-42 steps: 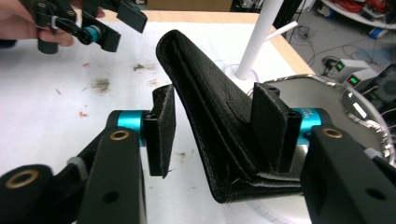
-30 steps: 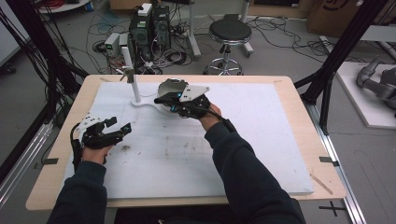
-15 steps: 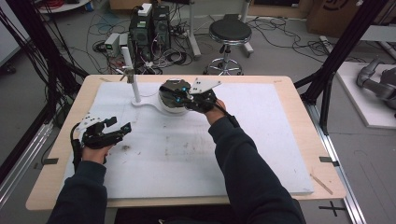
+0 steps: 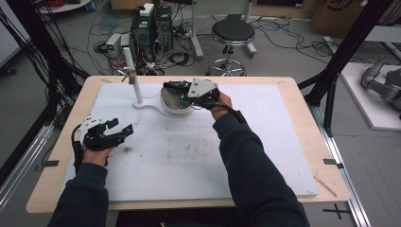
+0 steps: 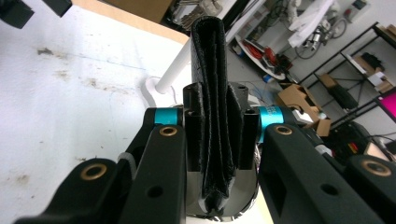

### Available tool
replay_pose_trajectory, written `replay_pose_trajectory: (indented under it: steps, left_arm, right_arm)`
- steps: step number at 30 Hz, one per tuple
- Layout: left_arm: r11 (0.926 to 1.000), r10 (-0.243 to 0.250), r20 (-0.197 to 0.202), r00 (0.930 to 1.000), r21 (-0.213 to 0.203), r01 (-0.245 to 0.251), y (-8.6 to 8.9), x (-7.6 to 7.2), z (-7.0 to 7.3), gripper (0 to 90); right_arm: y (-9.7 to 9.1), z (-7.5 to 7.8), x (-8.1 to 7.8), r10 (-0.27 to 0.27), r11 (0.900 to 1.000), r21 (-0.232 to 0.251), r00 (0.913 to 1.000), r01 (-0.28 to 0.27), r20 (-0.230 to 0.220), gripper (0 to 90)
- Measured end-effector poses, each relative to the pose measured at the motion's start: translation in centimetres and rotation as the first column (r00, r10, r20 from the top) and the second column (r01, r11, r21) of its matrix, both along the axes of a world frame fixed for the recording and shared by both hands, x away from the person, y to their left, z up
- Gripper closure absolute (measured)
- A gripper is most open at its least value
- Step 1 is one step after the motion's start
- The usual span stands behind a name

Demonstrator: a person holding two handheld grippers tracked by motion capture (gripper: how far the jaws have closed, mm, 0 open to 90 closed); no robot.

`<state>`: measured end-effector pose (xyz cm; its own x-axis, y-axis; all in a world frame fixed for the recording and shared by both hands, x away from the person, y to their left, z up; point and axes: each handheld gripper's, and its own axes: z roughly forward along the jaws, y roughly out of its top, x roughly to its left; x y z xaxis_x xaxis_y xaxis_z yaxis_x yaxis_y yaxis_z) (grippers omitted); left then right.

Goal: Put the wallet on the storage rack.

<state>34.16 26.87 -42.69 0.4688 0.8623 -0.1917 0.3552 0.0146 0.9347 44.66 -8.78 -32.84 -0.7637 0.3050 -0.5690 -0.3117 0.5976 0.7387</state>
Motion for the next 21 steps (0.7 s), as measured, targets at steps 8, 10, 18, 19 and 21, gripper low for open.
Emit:
replay_pose_trajectory:
  steps: [8, 10, 18, 19, 21]
  left_arm:
    - [1.0, -0.002, 0.001, 1.0, 0.002, 0.002, 0.1, -0.1, 0.1, 26.0]
    - [1.0, -0.002, 0.002, 1.0, 0.001, 0.002, 0.1, -0.1, 0.1, 26.0]
    - [1.0, 0.004, 0.002, 1.0, -0.007, -0.004, 0.2, 0.0, 0.0, 26.0]
    - [0.9999, 0.004, 0.002, 1.0, -0.01, -0.004, 0.1, 0.0, 0.0, 26.0]
    - [1.0, 0.002, 0.003, 1.0, -0.008, -0.002, 0.2, 0.0, 0.0, 26.0]
  right_arm:
    - [0.4, -1.5, -0.6, 0.104, 0.9933, -0.034, 0.9827, -0.11, -0.154, 74.3]
    - [0.2, -1.6, -0.5, 0.098, 0.9948, -0.009, 0.9775, -0.101, -0.187, 71.3]
    - [0.1, -1.5, -0.5, 0.046, 0.9978, 0.06, 0.9417, -0.027, -0.333, 43.2]
    - [0.0, -1.4, -0.6, 0.045, 0.9971, 0.073, 0.9404, -0.022, -0.337, 41.5]
    - [-0.3, -0.9, -0.7, 0.051, 0.9941, 0.107, 0.9381, -0.015, -0.342, 39.3]
